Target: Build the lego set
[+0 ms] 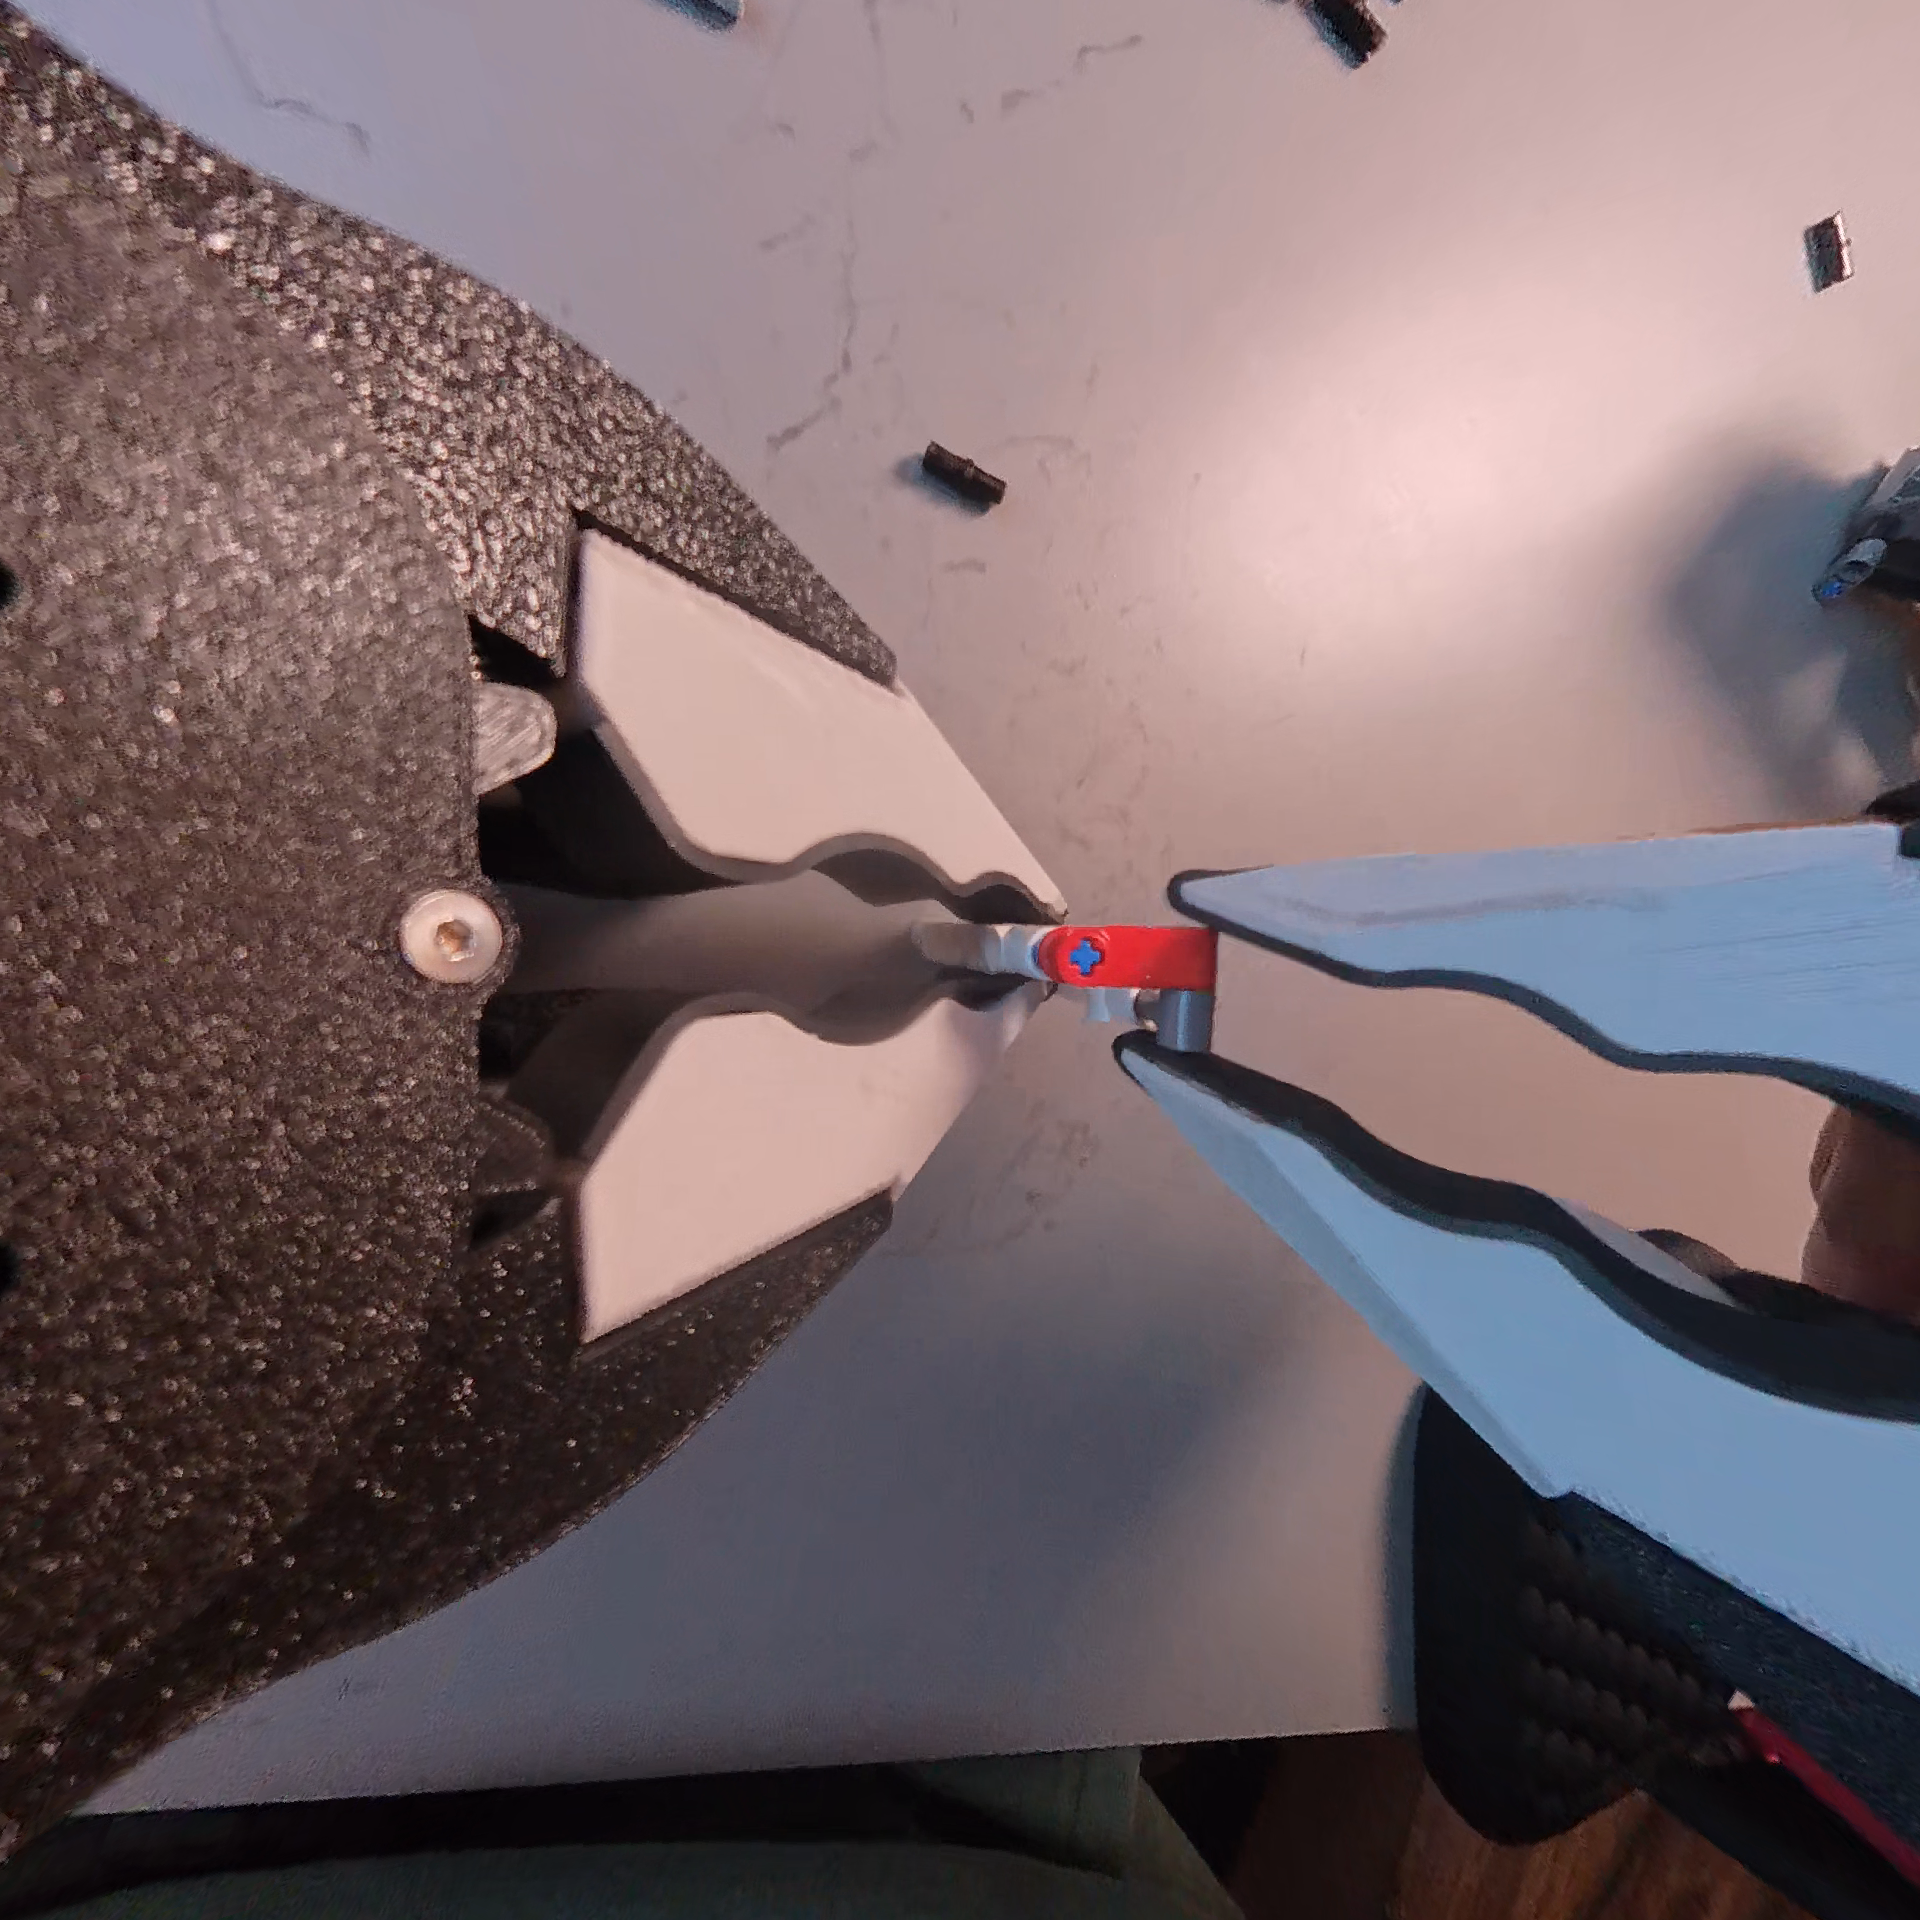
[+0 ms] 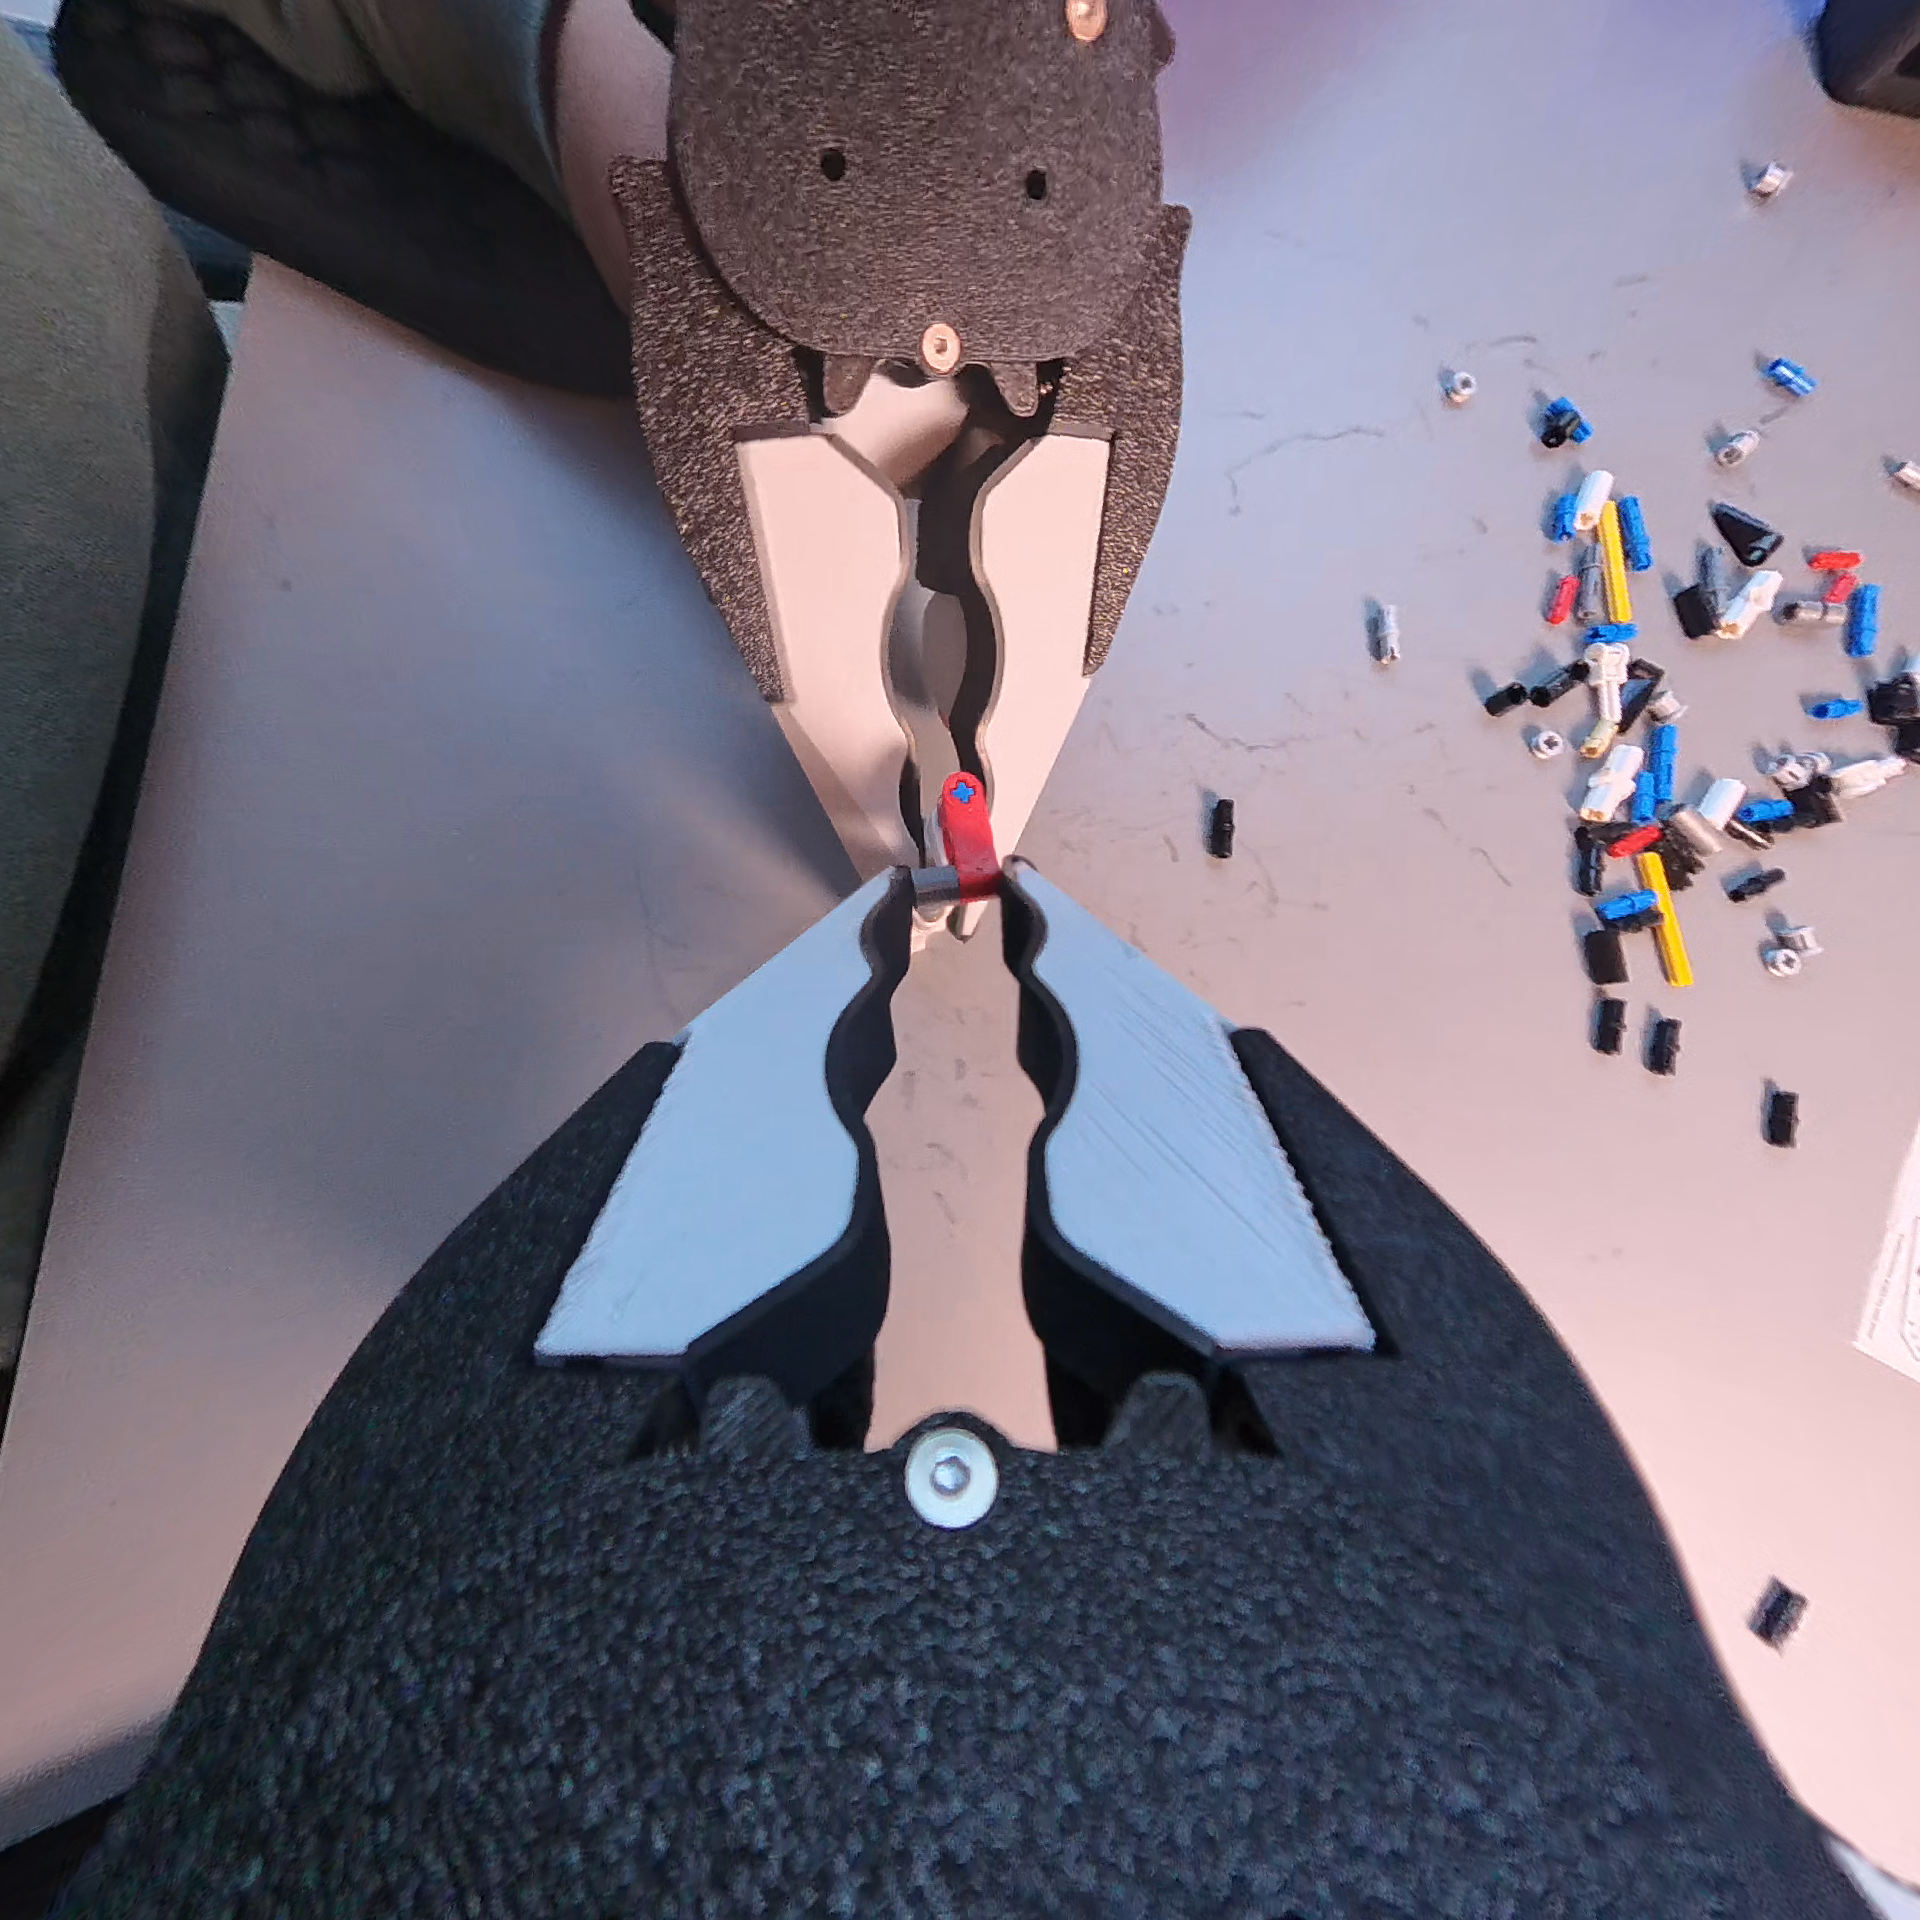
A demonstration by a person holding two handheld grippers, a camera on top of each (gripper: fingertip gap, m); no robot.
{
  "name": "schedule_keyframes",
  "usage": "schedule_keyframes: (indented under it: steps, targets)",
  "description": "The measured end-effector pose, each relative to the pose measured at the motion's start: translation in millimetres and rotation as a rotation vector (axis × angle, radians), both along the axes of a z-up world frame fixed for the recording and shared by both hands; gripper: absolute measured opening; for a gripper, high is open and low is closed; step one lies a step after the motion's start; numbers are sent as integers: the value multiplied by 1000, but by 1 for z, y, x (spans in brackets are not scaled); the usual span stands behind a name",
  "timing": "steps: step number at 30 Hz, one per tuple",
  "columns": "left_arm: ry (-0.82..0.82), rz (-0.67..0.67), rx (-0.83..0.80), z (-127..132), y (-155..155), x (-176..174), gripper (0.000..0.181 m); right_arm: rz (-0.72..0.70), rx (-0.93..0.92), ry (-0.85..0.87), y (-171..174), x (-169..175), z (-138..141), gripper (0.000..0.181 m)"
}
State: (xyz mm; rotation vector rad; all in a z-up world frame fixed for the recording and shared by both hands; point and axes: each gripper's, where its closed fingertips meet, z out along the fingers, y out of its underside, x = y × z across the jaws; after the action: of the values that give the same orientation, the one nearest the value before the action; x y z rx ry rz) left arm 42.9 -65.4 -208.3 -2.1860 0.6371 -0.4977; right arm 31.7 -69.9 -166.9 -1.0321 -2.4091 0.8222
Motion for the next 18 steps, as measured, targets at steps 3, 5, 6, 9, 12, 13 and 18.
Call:
schedule_keyframes:
  steps: [3, 5, 6, 9, 12, 13, 18]
  targets:
    - [-4, 73, -13, 0, 2, -2, 6, -126, 46, -28, 8, -1, 3, 30]
    - [15, 109, -14, 0, 3, -2, 6, -222, -37, -44, 1, -1, 13, 27]
    - [26, 124, -15, 0, 3, -2, 6, -289, -41, -59, 5, -2, 13, 19]
    - [49, 165, -11, -1, 5, -1, 6, -365, -18, -78, 9, -2, 11, 11]
    - [69, 185, -1, -1, 5, -1, 7, -384, 24, -124, 9, 0, 9, 6]
    - [76, 190, 4, -1, 5, -1, 7, -397, 28, -144, 9, 0, 9, 6]
    - [103, 196, 22, -1, 4, 0, 7, -437, 23, -199, 9, 2, 8, 12]
